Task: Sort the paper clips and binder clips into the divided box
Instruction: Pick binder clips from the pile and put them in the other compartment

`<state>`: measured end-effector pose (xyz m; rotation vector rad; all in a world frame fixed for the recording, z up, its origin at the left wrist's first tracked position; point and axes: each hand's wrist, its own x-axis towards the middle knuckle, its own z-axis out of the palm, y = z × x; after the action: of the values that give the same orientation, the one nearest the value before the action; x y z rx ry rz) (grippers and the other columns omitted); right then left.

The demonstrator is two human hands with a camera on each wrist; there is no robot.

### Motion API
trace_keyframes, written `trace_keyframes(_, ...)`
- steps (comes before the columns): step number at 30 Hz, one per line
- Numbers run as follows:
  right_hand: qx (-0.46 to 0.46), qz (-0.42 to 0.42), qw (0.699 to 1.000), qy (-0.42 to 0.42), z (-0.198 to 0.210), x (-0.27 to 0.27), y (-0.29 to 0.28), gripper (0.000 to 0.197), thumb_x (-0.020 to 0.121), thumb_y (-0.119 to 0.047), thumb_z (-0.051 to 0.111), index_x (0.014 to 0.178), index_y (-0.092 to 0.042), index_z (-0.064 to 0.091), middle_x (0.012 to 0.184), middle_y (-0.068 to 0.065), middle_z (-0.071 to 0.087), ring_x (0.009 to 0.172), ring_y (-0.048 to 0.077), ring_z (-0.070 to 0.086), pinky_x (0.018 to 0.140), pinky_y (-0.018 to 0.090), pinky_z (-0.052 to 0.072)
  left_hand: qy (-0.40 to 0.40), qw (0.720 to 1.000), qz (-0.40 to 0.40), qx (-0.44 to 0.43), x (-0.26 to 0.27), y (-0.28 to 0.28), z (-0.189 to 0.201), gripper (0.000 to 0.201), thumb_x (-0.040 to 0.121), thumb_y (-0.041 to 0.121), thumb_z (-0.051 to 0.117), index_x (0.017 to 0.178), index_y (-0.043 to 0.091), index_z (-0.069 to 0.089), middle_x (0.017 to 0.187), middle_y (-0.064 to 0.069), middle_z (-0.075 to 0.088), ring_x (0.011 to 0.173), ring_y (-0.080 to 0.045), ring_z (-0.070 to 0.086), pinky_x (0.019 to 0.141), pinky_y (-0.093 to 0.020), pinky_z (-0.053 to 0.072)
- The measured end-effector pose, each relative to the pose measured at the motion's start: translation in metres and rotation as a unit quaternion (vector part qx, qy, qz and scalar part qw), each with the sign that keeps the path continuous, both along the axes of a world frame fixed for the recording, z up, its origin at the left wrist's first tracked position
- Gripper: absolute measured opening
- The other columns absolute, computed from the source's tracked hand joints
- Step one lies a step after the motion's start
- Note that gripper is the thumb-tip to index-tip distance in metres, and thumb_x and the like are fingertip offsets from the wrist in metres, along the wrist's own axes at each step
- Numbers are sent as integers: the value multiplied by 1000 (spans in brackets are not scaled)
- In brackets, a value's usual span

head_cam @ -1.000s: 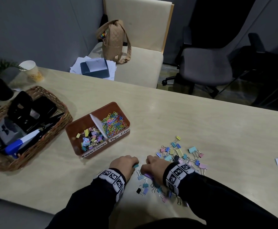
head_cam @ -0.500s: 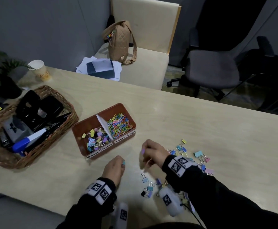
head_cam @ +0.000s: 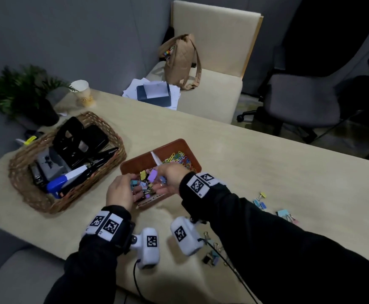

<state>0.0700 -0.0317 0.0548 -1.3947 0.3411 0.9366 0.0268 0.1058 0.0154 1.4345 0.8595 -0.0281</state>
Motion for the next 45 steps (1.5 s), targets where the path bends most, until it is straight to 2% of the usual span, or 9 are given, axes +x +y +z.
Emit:
trace_keyframes(3,-18,-44,999,-19,-6,3,3,33,96,-8,44,128,-6,52,101,14,59,75,16,56,69,29,48,-10,996,-67,63,-7,3,-7,34,90,12,51,122,0,57,119,-25,58,108,-40,57,96,-46,48)
trace_keyframes(5,-69,4,994,-83,-6,3,1,42,97,-6,43,139,-1,42,129,18,55,103,21,56,88,31,45,-30,993,-64,95,-14,-2,-8,29,90,17,46,114,14,62,113,-14,62,106,-29,59,99,-41,46)
trace_keyframes(7,-72,18,992,-99,-8,0,1,47,96,-2,42,143,-3,38,137,17,49,108,23,51,84,24,44,-35,992,-50,110,-17,-11,-9,25,89,30,41,98,26,65,103,-7,65,98,-23,62,93,-37,49)
trace_keyframes(14,-138,75,948,-276,-20,-19,-36,19,87,0,55,93,-9,70,75,-3,60,70,14,55,74,23,46,-113,905,-212,351,-42,-44,-4,18,90,20,52,74,18,62,72,-5,62,71,-24,56,66,-30,40)
trace_keyframes(18,-273,146,893,-325,-39,-36,-94,20,83,-5,54,87,-15,71,82,-2,69,77,13,58,73,17,43,-40,842,-389,371,-53,-72,-21,17,73,44,56,74,27,57,64,5,61,65,-19,58,61,-25,45)
trace_keyframes(22,-343,211,870,-285,-53,-63,-143,18,86,-10,54,91,-19,69,89,-6,70,77,8,58,71,13,39,-22,757,-547,357,-61,-103,-34,6,79,29,64,83,26,66,83,10,57,82,-15,60,73,-21,43)
trace_keyframes(30,-379,344,823,-245,-66,-104,-178,30,79,-23,71,106,-25,61,104,-6,60,94,13,58,85,29,49,56,652,-667,356,-86,-139,-53,68,69,52,72,127,29,43,121,6,39,105,-19,56,90,-33,47)
trace_keyframes(37,-392,399,761,-328,-89,-123,-179,23,91,-14,51,111,-19,62,112,3,54,102,26,56,83,32,49,38,663,-629,404,-81,-142,-64,30,89,9,45,115,21,54,115,-7,44,93,-31,58,79,-36,47)
trace_keyframes(45,-402,406,750,-334,-88,-122,-177,14,87,-8,53,98,-13,58,105,5,53,97,25,55,76,30,46,36,704,-596,383,-73,-132,-63,16,86,18,53,101,14,54,113,-4,40,87,-32,58,81,-38,47)
